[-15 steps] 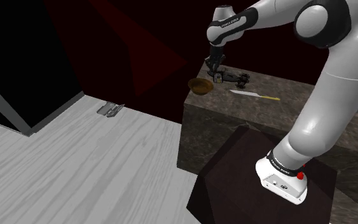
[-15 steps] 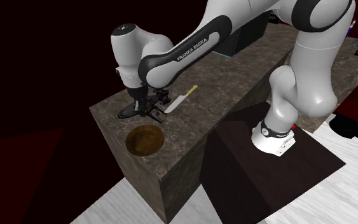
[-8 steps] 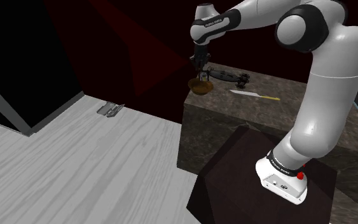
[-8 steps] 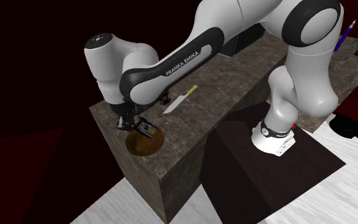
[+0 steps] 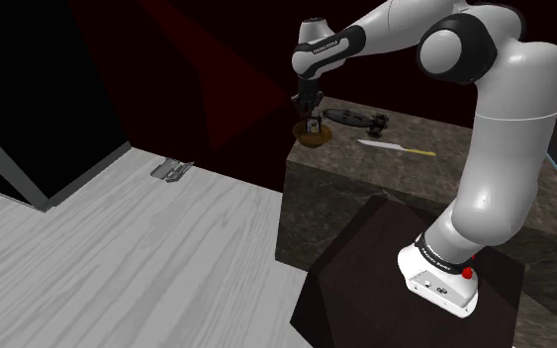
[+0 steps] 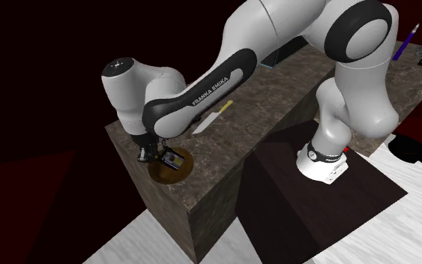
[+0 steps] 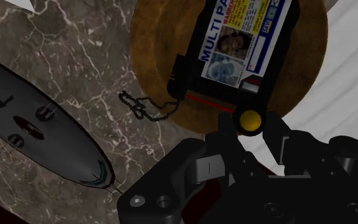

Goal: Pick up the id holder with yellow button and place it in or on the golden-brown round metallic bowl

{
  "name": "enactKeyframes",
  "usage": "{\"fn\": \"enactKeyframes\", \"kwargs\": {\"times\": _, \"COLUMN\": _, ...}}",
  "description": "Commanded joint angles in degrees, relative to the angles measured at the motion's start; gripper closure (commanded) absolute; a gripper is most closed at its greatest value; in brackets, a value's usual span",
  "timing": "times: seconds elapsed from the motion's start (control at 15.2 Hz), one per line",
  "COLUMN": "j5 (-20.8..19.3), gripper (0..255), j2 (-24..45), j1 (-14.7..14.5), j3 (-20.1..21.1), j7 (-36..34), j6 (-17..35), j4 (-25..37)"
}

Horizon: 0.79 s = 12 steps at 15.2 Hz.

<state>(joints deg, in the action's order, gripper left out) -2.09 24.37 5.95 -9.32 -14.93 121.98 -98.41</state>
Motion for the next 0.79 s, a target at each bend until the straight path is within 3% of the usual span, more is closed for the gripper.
{"fn": "enactKeyframes", "kwargs": {"times": 0.0, "j5": 0.07, "gripper": 255, "j2": 0.7, "j1": -0.04, "j3": 0.07, "j7": -0.16, "j6": 1.21, "j4": -0.5}}
{"fn": "enactKeyframes", "kwargs": {"times": 0.4, "j5": 0.29, "gripper": 255, "j2": 2.89, "j1": 0.09, "j3": 0.22, "j7": -0.28, "j6": 4.71, "j4": -1.83}}
{"fn": "enactKeyframes", "kwargs": {"times": 0.73, "j5": 0.29, "gripper": 255, "j2": 2.9, "j1": 0.1, "j3": 0.23, "j7": -0.28, "j6": 4.7, "j4": -1.81}}
